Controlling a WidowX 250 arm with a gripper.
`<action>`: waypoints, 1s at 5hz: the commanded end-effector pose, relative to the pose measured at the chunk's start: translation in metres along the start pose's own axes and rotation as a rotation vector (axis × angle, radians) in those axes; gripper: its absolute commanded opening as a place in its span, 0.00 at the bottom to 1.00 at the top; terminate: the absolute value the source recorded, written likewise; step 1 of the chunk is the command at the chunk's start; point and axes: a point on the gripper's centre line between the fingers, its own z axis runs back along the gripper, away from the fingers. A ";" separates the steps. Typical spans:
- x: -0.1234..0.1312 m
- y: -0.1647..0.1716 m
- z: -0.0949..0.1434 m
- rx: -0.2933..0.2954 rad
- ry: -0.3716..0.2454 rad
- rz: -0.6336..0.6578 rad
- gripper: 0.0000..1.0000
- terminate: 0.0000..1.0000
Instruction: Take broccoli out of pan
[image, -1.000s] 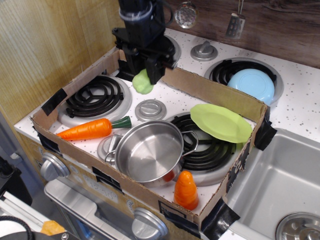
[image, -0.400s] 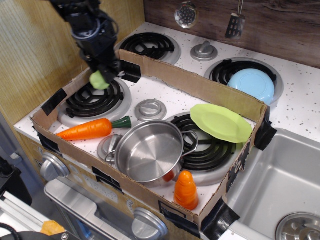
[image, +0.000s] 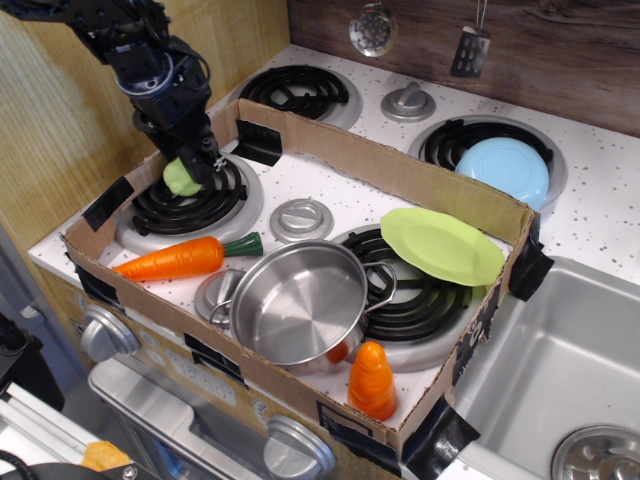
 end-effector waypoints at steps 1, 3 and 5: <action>0.032 -0.005 0.050 0.158 -0.023 -0.058 1.00 0.00; 0.050 -0.015 0.104 0.297 0.026 -0.081 1.00 0.00; 0.047 -0.016 0.107 0.298 0.013 -0.064 1.00 0.00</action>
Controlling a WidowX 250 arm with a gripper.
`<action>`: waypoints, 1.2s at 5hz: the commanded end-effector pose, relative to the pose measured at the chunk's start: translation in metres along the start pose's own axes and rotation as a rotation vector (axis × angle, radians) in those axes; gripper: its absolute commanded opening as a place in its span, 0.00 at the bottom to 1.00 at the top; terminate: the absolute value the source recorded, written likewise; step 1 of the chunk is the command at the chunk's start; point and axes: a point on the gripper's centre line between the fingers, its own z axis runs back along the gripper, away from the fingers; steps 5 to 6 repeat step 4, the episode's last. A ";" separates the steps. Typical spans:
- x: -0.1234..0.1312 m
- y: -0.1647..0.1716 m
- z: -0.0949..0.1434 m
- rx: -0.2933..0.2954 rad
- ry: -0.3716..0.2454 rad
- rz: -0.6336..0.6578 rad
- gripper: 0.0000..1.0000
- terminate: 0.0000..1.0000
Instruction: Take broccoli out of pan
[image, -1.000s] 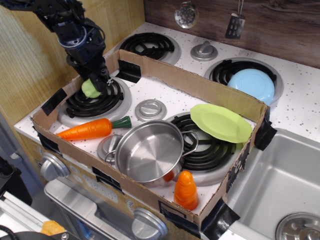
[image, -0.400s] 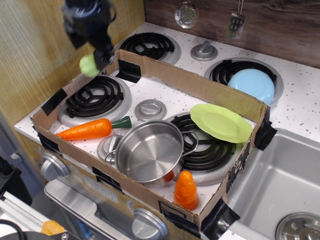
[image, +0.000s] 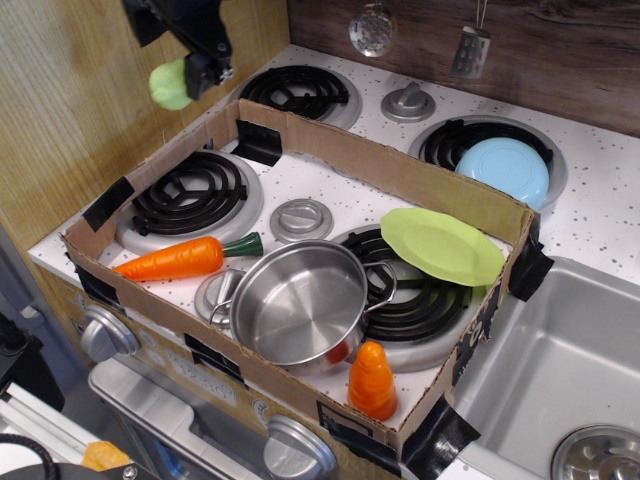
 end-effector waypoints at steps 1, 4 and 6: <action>0.010 -0.008 0.013 -0.011 -0.030 0.034 1.00 0.00; 0.019 -0.014 0.009 -0.050 -0.013 0.035 1.00 1.00; 0.019 -0.014 0.009 -0.050 -0.013 0.035 1.00 1.00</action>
